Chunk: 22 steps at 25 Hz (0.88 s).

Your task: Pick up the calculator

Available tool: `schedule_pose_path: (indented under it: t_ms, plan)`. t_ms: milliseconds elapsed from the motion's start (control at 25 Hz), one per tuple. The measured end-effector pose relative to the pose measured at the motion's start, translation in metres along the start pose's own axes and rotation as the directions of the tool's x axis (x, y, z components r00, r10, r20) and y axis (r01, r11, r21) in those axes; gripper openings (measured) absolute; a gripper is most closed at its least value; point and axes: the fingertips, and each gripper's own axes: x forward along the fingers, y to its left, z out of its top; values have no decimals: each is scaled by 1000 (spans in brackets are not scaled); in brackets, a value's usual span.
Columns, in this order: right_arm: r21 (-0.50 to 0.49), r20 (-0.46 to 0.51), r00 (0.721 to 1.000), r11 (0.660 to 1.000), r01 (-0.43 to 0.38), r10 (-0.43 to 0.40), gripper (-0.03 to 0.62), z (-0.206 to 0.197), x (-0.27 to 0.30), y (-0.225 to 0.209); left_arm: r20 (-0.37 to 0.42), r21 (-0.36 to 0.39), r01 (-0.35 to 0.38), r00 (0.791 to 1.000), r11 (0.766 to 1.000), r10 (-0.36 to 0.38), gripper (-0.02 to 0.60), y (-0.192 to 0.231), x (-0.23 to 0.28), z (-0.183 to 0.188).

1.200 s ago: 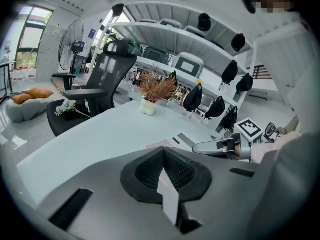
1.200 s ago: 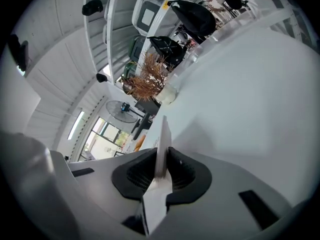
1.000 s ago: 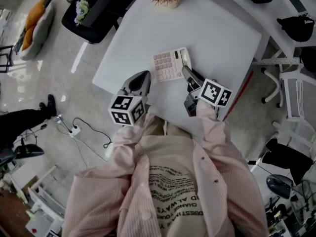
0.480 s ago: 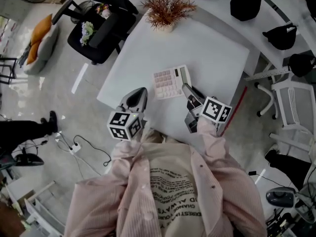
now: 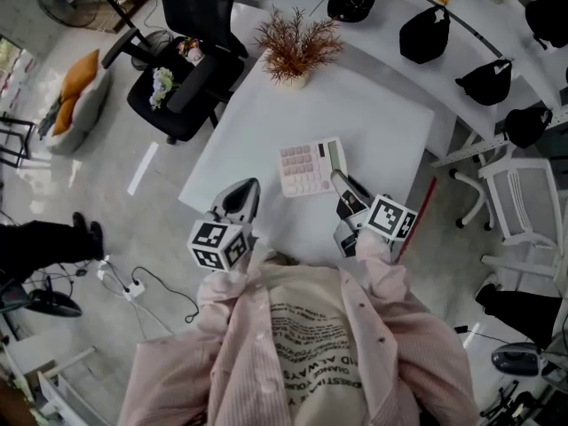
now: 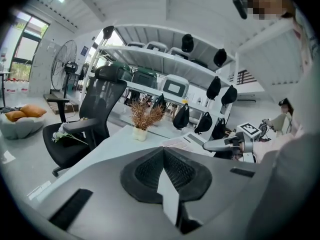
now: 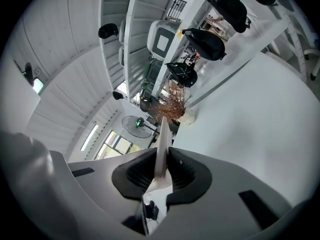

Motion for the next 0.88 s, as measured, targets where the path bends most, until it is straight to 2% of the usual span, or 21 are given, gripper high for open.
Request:
schedule_pose_path:
  t_ms: [440, 600, 880]
  plan:
    - [7, 85, 994, 998, -67, 66, 52, 11, -16, 34, 75, 39, 14, 997, 999, -17, 2, -3, -17, 30]
    - [28, 115, 993, 999, -32, 29, 52, 13, -24, 36, 102, 48, 20, 994, 999, -25, 2, 0, -21, 40]
    - [48, 178, 983, 998, -48, 39, 52, 24, -33, 50, 125, 65, 17, 992, 998, -25, 2, 0, -31, 51]
